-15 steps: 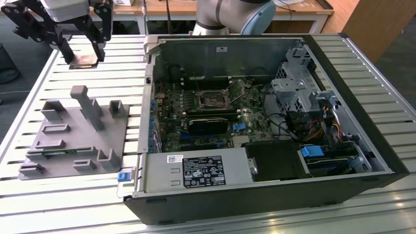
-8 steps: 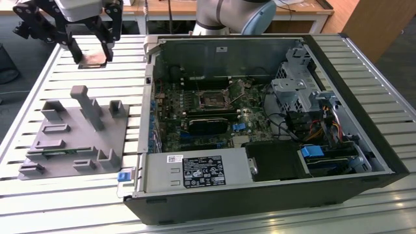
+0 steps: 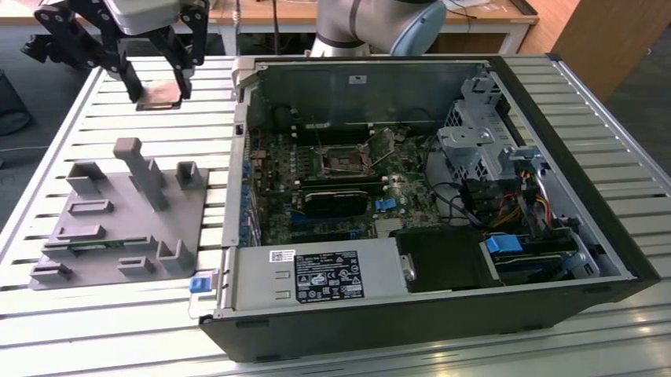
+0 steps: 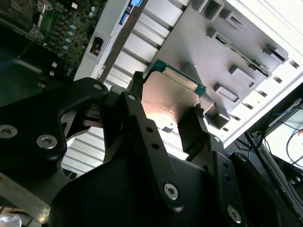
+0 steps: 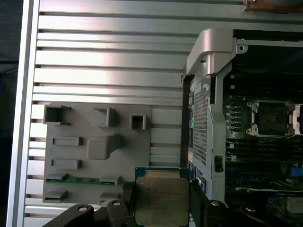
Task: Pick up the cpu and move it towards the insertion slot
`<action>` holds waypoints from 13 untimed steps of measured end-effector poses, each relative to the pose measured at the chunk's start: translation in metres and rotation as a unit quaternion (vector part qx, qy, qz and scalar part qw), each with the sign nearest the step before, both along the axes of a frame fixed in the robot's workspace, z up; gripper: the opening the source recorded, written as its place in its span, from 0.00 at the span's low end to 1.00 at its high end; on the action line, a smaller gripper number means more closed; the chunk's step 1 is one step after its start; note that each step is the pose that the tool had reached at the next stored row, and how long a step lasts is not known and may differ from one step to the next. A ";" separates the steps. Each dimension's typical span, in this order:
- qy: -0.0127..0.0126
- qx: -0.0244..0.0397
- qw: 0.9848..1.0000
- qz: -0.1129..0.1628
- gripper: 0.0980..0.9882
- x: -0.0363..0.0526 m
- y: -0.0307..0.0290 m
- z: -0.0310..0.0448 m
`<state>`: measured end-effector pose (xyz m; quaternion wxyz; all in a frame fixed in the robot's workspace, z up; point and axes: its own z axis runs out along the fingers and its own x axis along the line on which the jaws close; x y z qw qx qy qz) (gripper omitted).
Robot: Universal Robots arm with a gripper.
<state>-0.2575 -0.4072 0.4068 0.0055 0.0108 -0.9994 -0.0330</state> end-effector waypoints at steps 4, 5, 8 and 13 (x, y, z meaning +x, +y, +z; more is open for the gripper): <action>0.000 0.000 1.000 0.000 0.50 0.0031 0.0000 0.0000; 0.000 0.000 1.000 0.000 0.50 0.0040 0.0000 0.0000; 0.000 0.000 1.000 0.000 0.50 0.0067 0.0000 0.0000; 0.000 0.000 1.000 0.000 0.50 0.0112 0.0000 -0.0001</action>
